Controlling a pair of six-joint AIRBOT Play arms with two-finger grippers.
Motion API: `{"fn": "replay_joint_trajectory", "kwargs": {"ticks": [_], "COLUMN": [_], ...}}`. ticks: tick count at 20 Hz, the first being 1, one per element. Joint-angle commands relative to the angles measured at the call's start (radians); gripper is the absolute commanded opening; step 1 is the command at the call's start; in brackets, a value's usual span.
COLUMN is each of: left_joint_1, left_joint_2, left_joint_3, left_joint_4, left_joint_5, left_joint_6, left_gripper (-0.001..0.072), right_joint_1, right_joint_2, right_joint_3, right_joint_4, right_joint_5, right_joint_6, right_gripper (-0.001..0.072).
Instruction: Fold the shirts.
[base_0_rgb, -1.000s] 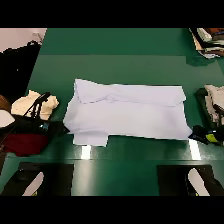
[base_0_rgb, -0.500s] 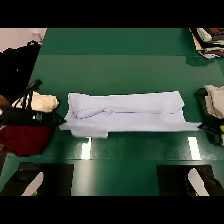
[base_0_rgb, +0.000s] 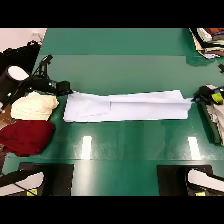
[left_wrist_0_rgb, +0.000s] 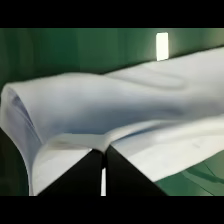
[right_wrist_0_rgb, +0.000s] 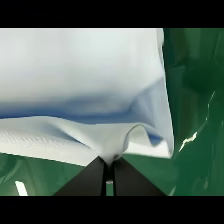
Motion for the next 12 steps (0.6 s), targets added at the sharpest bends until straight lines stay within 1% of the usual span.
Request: {"fn": "replay_joint_trajectory", "kwargs": {"ticks": [1,2,3,4,5,6,7,8,9,10,11,12], "left_joint_1": [0.001,0.001,0.001,0.003,0.003,0.003,0.003,0.003,0.003,-0.001,-0.012,-0.033], "left_joint_2": [-0.107,-0.108,-0.108,-0.107,-0.104,-0.102,-0.102,-0.102,-0.102,-0.102,-0.102,-0.102], "left_joint_3": [0.073,0.074,0.076,0.079,0.083,0.093,0.103,0.108,0.108,0.108,0.108,0.108], "left_joint_4": [-0.018,-0.017,-0.017,-0.017,-0.017,-0.017,-0.019,-0.031,-0.067,-0.089,-0.109,-0.116], "left_joint_5": [0.053,0.058,0.057,0.047,0.034,0.005,-0.034,-0.066,-0.093,-0.105,-0.106,-0.098], "left_joint_6": [0.006,0.005,-0.002,-0.001,-0.001,-0.001,-0.001,-0.001,0.0,0.009,0.024,0.026], "left_gripper": [0.0035,0.0259,0.0454,0.0471,0.047,0.047,0.047,0.0469,0.035,0.0142,0.0031,0.0026], "right_joint_1": [0.069,0.075,0.074,0.072,0.062,0.045,0.026,0.0,-0.027,-0.06,-0.092,-0.116], "right_joint_2": [-0.175,-0.211,-0.241,-0.267,-0.286,-0.296,-0.297,-0.297,-0.297,-0.297,-0.297,-0.298], "right_joint_3": [0.146,0.188,0.226,0.265,0.294,0.314,0.315,0.309,0.293,0.268,0.232,0.192], "right_joint_4": [0.016,0.016,0.016,0.015,0.015,0.015,0.015,0.014,0.013,0.016,0.018,0.043], "right_joint_5": [-0.051,-0.055,-0.049,-0.032,-0.004,0.027,0.055,0.091,0.114,0.128,0.122,0.11], "right_joint_6": [0.0,0.0,0.0,-0.002,-0.004,-0.013,-0.046,-0.095,-0.119,-0.124,-0.125,-0.14], "right_gripper": [0.0085,0.0216,0.0313,0.0351,0.0385,0.0463,0.0474,0.0473,0.0488,0.0556,0.0615,0.0615]}}
